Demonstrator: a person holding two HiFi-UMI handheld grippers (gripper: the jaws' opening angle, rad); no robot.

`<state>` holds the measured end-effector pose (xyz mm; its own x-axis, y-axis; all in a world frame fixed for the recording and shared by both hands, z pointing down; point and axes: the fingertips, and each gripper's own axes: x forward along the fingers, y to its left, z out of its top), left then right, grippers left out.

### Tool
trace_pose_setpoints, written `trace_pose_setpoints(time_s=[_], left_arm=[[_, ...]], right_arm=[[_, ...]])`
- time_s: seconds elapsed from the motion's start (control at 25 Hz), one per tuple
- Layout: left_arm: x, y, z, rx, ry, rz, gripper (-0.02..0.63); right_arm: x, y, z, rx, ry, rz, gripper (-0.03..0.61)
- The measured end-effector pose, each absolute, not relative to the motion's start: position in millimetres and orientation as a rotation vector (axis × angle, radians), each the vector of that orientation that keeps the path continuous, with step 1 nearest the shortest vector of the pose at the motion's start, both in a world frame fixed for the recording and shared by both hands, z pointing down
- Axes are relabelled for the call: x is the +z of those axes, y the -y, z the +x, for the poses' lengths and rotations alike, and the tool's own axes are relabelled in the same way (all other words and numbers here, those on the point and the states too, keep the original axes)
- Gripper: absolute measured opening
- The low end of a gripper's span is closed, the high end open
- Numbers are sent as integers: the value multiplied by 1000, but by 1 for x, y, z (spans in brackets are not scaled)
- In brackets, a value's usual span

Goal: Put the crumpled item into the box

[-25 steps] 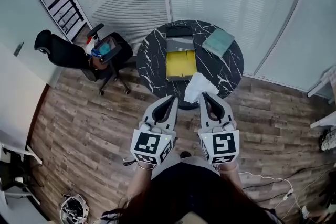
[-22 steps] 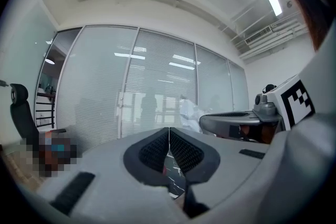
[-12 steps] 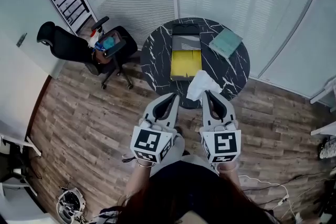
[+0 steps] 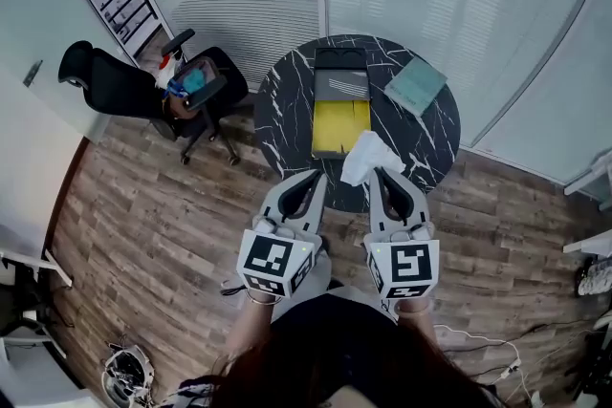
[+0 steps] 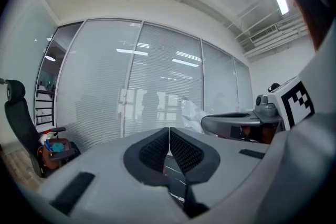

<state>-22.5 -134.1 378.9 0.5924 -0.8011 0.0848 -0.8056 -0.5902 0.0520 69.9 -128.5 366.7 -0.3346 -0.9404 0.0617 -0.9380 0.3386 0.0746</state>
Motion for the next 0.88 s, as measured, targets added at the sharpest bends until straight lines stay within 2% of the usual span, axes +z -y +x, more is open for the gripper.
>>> trace_pose_setpoints(time_s=[0.88], left_arm=[[385,258,-38,69,1302,2727,28]], right_arm=[[380,249,53,5,2411,1766,26]])
